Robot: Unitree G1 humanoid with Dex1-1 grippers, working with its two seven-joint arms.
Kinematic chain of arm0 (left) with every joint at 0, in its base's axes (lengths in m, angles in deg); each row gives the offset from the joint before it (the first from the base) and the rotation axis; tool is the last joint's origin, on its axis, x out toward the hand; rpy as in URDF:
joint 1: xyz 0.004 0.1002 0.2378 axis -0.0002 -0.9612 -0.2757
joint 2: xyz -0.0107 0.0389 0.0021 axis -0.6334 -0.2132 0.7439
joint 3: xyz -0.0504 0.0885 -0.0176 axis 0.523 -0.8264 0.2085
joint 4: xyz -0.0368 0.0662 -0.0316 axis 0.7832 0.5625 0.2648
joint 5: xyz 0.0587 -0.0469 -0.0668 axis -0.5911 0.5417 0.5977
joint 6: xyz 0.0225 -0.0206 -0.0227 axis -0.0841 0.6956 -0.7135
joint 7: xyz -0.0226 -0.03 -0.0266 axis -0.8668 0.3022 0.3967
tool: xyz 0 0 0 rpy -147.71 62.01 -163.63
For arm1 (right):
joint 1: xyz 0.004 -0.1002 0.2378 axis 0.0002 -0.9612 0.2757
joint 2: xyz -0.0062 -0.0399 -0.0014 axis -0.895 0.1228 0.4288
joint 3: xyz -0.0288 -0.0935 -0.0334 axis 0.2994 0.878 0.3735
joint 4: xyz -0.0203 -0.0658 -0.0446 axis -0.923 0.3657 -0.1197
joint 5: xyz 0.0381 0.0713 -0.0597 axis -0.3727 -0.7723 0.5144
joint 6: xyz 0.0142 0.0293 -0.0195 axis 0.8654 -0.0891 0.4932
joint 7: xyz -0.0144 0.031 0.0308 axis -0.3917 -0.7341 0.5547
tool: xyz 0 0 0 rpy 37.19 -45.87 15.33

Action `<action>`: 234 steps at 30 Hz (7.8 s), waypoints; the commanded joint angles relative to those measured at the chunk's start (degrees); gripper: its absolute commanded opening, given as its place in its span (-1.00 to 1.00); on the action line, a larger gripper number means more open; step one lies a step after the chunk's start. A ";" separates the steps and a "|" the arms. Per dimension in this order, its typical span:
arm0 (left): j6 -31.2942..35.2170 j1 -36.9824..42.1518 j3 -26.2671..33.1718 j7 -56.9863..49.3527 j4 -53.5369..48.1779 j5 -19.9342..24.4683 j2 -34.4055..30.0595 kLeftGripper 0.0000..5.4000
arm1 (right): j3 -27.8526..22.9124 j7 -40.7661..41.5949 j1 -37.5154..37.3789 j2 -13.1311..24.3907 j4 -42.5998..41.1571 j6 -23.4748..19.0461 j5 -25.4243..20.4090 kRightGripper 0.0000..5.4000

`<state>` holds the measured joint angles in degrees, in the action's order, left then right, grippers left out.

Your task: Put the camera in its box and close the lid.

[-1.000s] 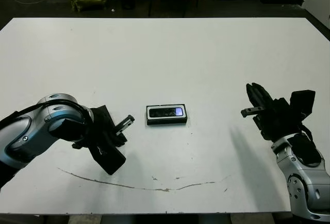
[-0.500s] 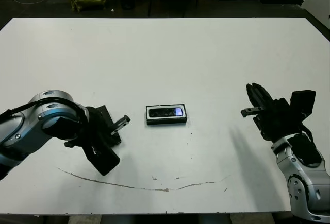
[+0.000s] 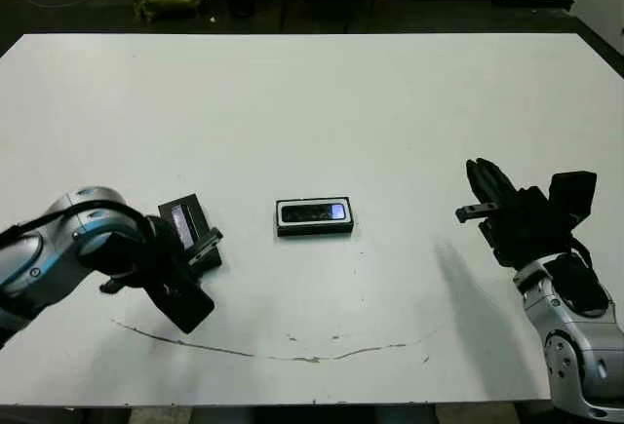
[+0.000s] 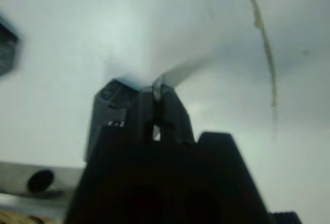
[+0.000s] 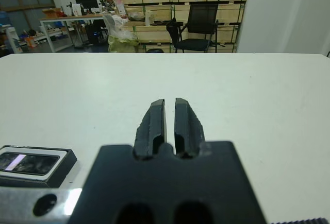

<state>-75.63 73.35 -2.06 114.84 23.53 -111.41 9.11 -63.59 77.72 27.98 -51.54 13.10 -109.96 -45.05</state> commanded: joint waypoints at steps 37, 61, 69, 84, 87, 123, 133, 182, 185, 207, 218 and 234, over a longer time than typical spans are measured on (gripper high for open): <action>24.31 0.66 25.30 -1.31 -12.26 43.38 0.06 -0.96 | 0.70 1.14 -1.96 0.35 2.30 0.98 0.99 -1.00; 52.18 -35.49 36.08 -67.78 -29.46 45.83 37.90 -0.96 | 2.53 -0.22 -2.93 -0.85 1.78 0.02 0.99 -1.00; 54.31 -42.64 32.67 -77.23 -29.80 45.39 48.05 -0.96 | 3.79 0.15 -2.99 -2.14 2.78 1.88 1.40 -1.00; 57.39 -41.12 18.11 -86.37 -34.86 32.70 49.07 -0.31 | 5.83 -0.72 -3.91 -3.48 2.12 1.94 2.96 -1.00; 53.71 -41.14 18.09 -85.23 -32.37 31.96 48.63 -0.03 | 5.82 -0.59 -4.09 -3.16 1.85 1.65 3.16 -1.00; 65.21 -35.30 30.51 -88.37 -32.26 42.91 63.62 1.00 | 6.61 0.32 -4.89 -4.16 3.22 1.36 2.57 -1.00; 68.41 -33.17 28.77 -90.17 -32.09 40.63 61.38 1.00 | 6.82 0.09 -5.33 -4.30 2.72 0.74 2.53 -1.00; 65.67 -31.67 27.67 -86.76 -21.16 35.29 57.72 0.52 | 6.75 0.48 -6.80 -4.44 2.66 -0.03 1.29 -1.00; 65.81 -31.59 27.54 -87.06 -21.01 34.99 57.80 0.25 | 6.61 0.60 -6.82 -4.52 2.67 -0.04 0.90 -1.00; 57.49 -31.32 34.77 -87.41 -11.68 38.31 62.58 0.39 | 6.25 0.35 -6.89 -4.69 2.42 -0.97 0.39 -1.00; 42.93 -34.40 34.18 -81.89 -6.64 37.46 58.33 -0.29 | 6.20 0.41 -7.13 -4.94 2.17 -1.91 0.19 -1.00; 30.10 -39.42 28.22 -74.97 -7.30 33.35 50.96 -0.29 | 6.48 0.87 -7.25 -5.46 2.91 -0.86 0.55 -1.00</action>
<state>-44.30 35.17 26.96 39.50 16.71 -76.85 61.07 -56.95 78.56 21.46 -57.07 15.06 -110.93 -44.40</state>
